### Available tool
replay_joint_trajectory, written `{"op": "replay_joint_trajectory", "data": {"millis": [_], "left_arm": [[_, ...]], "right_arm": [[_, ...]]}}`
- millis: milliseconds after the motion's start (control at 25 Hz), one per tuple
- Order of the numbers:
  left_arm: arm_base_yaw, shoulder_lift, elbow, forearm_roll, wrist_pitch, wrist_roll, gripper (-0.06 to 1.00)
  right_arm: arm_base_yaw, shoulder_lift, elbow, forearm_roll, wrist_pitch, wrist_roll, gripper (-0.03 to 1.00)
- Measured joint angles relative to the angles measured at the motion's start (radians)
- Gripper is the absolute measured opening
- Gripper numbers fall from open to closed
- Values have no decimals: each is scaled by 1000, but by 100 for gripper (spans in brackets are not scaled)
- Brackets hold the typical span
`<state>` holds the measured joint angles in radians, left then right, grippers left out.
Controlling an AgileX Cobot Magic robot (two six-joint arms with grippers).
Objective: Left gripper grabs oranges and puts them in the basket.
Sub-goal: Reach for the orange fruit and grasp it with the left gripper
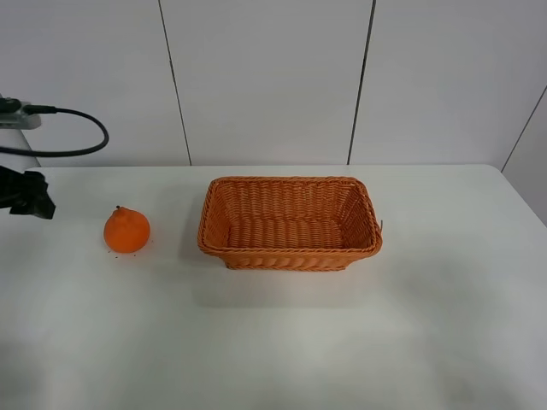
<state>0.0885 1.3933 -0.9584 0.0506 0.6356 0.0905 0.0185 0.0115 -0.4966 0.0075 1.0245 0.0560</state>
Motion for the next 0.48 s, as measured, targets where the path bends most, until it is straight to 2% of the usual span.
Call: {"op": "replay_joint_trajectory", "data": {"millis": [160,480], "left_arm": [[0,161,-101,-102,-23,99,96],[-7,357,-163,-216,-63,214,96]], "right_arm": [[0,0,0,0,0,0,69],[0,0,0,0,0,0,69]]}}
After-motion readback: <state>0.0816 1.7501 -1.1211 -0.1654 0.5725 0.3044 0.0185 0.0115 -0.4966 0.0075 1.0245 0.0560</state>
